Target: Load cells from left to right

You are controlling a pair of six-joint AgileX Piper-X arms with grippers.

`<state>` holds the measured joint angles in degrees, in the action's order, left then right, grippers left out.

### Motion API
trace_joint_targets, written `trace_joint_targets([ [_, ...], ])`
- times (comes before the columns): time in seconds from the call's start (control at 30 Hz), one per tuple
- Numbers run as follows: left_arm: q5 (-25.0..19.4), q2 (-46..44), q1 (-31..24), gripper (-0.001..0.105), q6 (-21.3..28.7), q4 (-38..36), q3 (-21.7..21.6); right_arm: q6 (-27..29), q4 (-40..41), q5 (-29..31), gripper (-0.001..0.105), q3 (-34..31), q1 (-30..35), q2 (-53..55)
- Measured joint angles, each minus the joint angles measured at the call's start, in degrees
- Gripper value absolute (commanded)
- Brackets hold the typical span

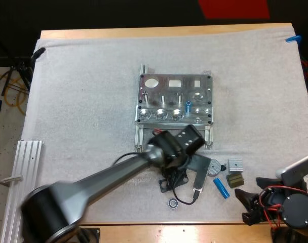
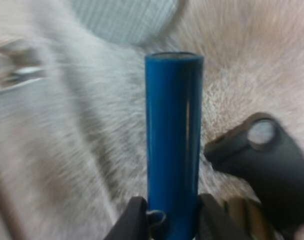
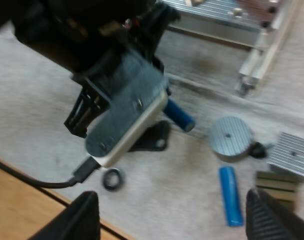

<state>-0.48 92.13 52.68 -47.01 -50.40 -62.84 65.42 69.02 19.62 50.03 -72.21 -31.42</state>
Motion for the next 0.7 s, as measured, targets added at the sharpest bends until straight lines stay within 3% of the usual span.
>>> trace_joint_targets([
  [0.07,3.16,-5.94,-1.01,0.000,-4.87,-3.51,-0.15,-0.42,-2.56,-2.13,0.061,0.00,0.00,0.00],
  [0.17,4.41,-15.44,-2.55,0.000,-9.35,-7.60,-0.16,-0.75,-6.61,-4.05,0.061,0.00,0.00,0.00],
  [0.37,4.60,-31.77,-4.19,0.000,-11.90,-12.32,-0.41,-0.75,-13.65,-5.48,0.061,0.00,0.00,0.00],
  [0.57,4.83,-41.32,-4.19,0.000,-17.34,-18.15,-0.48,-0.75,-15.05,-7.00,0.061,1.69,0.00,-5.15],
  [0.7,5.03,-43.05,-4.19,0.000,-19.05,-21.31,-0.18,0.53,-16.19,-7.87,0.061,4.30,0.00,-11.73],
])
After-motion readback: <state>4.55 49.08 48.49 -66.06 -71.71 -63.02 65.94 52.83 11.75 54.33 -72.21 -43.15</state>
